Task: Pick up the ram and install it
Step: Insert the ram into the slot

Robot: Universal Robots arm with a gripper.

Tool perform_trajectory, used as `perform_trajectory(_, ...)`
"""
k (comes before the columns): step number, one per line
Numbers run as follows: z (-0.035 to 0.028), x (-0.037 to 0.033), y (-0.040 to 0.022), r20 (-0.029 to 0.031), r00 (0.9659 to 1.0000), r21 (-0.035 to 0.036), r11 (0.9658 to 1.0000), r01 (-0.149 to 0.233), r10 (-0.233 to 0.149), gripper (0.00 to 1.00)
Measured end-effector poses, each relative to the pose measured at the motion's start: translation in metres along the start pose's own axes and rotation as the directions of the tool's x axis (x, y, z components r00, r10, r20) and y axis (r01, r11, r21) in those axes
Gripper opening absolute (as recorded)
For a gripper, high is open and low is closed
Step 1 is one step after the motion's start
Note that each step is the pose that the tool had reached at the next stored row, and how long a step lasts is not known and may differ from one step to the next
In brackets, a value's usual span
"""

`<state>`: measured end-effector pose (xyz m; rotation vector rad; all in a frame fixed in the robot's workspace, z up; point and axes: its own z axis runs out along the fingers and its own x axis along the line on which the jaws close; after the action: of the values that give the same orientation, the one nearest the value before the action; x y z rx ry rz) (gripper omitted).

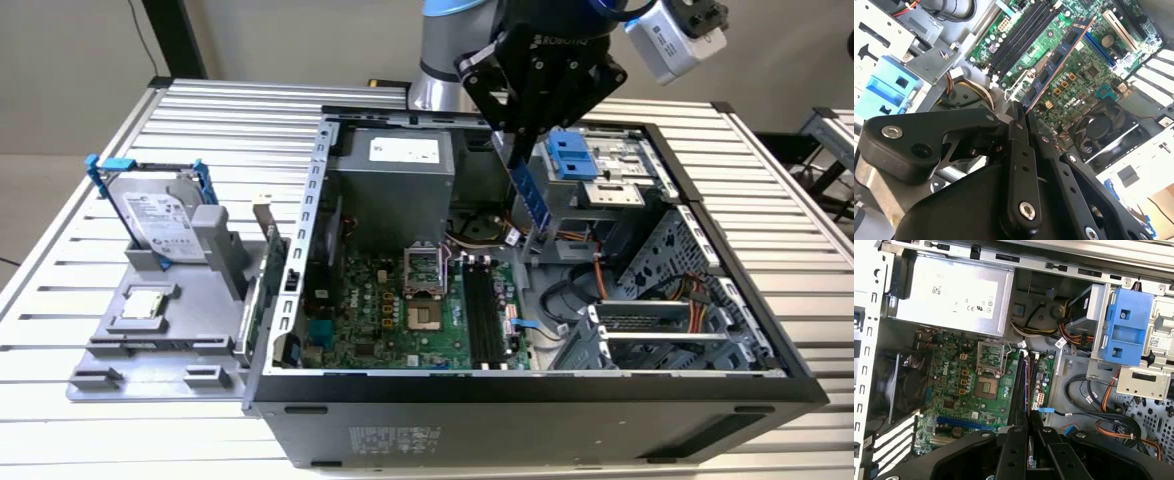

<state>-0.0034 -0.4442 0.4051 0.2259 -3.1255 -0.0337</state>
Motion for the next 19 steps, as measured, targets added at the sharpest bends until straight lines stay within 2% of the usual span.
perform_trajectory(6, 0.0001, -0.0011, -0.0002, -0.0001, 1.0, 0.0002, 1.0, 0.0, 0.0, 0.0)
perform_trajectory(15, 0.0029, -0.0117, -0.0018, 0.0, 1.0, -0.0001, 1.0, -0.001, 0.001, 0.0)
perform_trajectory(19, 0.0052, -0.0143, -0.0022, 0.0, 1.0, 0.0, 1.0, -0.002, 0.002, 0.0)
